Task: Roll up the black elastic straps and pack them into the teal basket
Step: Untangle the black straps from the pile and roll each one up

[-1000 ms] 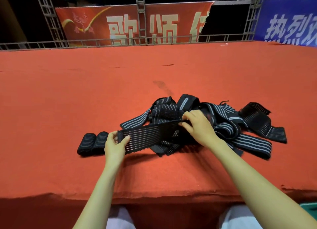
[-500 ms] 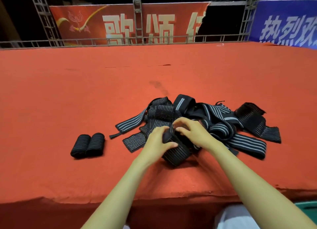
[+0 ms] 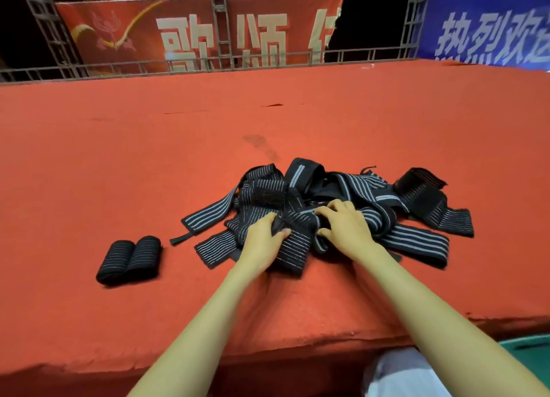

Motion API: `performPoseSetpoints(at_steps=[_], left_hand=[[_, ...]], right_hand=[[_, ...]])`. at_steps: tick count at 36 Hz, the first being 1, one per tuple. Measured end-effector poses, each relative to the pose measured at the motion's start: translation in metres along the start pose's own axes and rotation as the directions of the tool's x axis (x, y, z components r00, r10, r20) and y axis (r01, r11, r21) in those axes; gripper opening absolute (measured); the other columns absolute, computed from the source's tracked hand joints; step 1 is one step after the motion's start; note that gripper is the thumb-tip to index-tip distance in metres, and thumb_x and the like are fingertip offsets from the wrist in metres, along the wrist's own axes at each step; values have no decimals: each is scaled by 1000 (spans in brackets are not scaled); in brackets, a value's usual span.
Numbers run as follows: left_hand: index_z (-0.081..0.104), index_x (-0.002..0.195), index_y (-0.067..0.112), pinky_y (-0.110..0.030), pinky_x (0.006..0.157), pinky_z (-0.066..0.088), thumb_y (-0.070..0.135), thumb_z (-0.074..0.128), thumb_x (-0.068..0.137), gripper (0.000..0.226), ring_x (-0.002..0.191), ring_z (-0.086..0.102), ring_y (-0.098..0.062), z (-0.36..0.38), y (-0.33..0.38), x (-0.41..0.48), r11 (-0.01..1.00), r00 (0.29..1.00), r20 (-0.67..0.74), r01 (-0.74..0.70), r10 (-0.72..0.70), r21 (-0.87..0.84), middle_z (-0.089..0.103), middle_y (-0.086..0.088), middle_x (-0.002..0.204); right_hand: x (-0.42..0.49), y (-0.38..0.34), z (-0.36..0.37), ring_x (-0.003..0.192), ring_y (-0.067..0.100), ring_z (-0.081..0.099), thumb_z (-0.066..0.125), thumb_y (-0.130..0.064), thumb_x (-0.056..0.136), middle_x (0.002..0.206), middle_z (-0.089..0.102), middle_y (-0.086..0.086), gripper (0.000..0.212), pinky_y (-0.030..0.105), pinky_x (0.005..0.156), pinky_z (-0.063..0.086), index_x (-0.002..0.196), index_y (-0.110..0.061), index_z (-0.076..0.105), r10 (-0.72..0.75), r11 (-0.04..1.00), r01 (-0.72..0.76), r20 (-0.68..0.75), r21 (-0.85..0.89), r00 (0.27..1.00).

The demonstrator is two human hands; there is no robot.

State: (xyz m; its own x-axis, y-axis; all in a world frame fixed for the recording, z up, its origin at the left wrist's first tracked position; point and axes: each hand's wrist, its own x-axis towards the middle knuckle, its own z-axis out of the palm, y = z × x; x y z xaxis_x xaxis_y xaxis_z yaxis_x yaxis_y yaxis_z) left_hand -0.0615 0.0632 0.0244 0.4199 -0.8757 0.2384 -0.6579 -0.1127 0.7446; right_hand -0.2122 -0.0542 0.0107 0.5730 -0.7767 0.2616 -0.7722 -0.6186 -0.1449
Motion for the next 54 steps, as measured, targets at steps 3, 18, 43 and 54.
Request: performPoseSetpoints(at_steps=[3,18,43,54], left_hand=[[53,79,20,-22,63,30,16,64,88,15,79,54,-12,-16,-4,-2,997,993,-112,-36,28,-65,60,6,79],[62,88,28,-30,78,48,14,64,88,14,83,62,-7,-61,-42,-18,938,996,42,84,-74,-335,67,13,86],[63,89,13,-51,94,48,9,64,86,5,93,65,-27,-61,-79,-33,790,917,-7,339,-398,-511,71,-8,96],[59,91,11,-38,73,51,-1,50,92,16,75,61,-23,-75,-83,-41,574,845,-24,341,-534,-744,66,-10,87]], right_hand=[[11,-3,4,119,26,40,61,-28,90,125,50,2,37,38,93,36,126,-23,56,15,999,-14,-24,30,1000],[49,-12,28,120,37,44,52,-16,94,120,53,13,30,44,93,38,121,-5,57,55,987,-45,-62,152,997],[28,-29,14,95,5,54,70,-13,85,96,57,-16,18,16,83,38,103,-13,71,-350,834,215,186,507,918],[42,-12,4,102,28,61,56,10,81,104,68,17,23,26,88,37,98,3,69,25,863,83,-206,498,978]])
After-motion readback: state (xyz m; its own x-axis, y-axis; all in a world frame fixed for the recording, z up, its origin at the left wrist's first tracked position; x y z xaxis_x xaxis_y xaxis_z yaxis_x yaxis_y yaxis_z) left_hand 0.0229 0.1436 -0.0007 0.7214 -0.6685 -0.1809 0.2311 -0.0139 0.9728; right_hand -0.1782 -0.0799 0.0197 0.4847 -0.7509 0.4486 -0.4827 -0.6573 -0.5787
